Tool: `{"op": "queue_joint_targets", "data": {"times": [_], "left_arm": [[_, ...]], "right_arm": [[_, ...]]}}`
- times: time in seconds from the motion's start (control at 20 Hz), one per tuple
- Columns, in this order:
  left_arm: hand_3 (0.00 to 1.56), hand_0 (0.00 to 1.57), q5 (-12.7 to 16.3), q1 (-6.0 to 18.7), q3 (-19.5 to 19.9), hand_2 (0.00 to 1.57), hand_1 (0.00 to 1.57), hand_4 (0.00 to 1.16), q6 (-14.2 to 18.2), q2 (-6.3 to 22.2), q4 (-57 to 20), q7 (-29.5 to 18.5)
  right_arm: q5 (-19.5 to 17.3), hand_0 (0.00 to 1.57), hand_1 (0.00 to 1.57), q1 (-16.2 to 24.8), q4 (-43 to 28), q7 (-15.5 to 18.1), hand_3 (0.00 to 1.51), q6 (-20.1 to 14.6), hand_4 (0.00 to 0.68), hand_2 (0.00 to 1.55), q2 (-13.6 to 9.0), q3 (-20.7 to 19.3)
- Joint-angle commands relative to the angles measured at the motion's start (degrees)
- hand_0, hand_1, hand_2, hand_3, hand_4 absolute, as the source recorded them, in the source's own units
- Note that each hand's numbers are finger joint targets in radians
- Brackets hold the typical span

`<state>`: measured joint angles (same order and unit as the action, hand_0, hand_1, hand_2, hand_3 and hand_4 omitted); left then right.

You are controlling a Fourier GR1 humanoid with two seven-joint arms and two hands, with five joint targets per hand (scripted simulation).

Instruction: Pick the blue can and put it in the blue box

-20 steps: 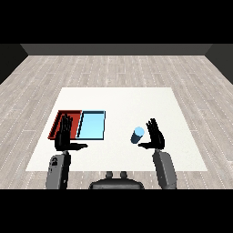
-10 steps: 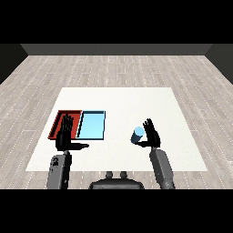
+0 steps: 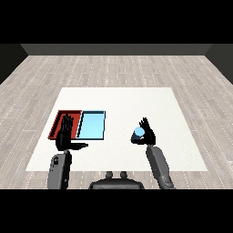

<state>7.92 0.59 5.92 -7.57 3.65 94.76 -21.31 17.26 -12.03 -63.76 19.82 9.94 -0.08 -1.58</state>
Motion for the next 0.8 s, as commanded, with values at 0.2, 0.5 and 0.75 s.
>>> {"op": "queue_joint_targets", "data": {"times": [0.2,0.5,0.75], "left_arm": [[0.0,0.0,-0.32,2.44,-0.43,0.0,0.0,0.0,0.81,-0.75,-2.62,-0.98],[0.0,0.0,-0.11,-2.38,-0.15,0.0,0.0,0.0,0.23,-0.35,2.03,-0.14],[0.0,0.0,-1.07,-0.56,-0.22,0.0,0.0,0.0,0.48,-0.39,-0.95,-1.64]], "right_arm": [[0.67,0.0,0.0,-3.07,4.9,0.07,0.0,1.66,0.0,0.0,-2.28,0.08],[2.52,0.0,0.0,-5.53,6.25,-0.8,0.0,-2.96,0.0,0.0,0.04,3.06],[-2.81,1.49,1.49,-5.95,9.71,2.17,1.48,-15.54,0.6,1.51,-0.53,0.24]]}}
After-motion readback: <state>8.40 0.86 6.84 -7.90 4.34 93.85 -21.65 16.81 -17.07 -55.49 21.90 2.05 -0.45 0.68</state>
